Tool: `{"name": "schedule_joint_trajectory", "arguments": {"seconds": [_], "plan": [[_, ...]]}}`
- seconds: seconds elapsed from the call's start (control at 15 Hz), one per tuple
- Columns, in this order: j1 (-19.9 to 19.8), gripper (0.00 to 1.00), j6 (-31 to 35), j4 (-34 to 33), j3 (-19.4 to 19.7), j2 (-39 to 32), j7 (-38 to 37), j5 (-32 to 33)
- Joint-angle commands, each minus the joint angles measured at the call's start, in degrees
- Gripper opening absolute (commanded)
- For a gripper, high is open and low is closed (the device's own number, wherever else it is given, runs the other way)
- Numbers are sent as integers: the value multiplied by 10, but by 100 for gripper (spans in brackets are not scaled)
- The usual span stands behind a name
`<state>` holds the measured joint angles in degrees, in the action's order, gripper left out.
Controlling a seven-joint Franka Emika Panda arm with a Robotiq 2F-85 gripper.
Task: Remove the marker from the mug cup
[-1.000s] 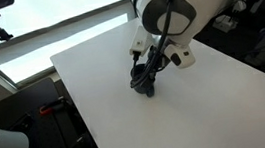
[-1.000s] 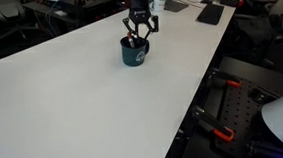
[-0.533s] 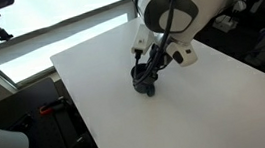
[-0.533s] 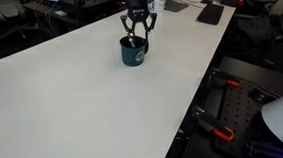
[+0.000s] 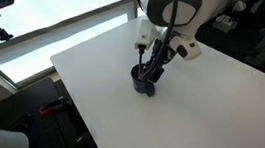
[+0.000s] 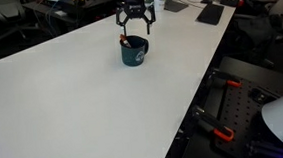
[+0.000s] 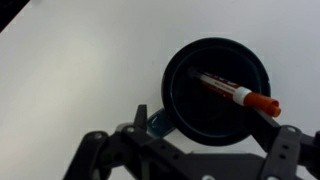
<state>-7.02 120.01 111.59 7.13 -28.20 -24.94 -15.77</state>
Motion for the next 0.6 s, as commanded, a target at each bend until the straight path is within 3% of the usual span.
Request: {"name": "schedule_joint_trajectory", "arguments": {"seconds": [0.0, 0.53], "plan": [[7, 100, -10, -13, 3, 7, 6, 5], [5, 100, -15, -39, -7, -4, 28, 0]]}}
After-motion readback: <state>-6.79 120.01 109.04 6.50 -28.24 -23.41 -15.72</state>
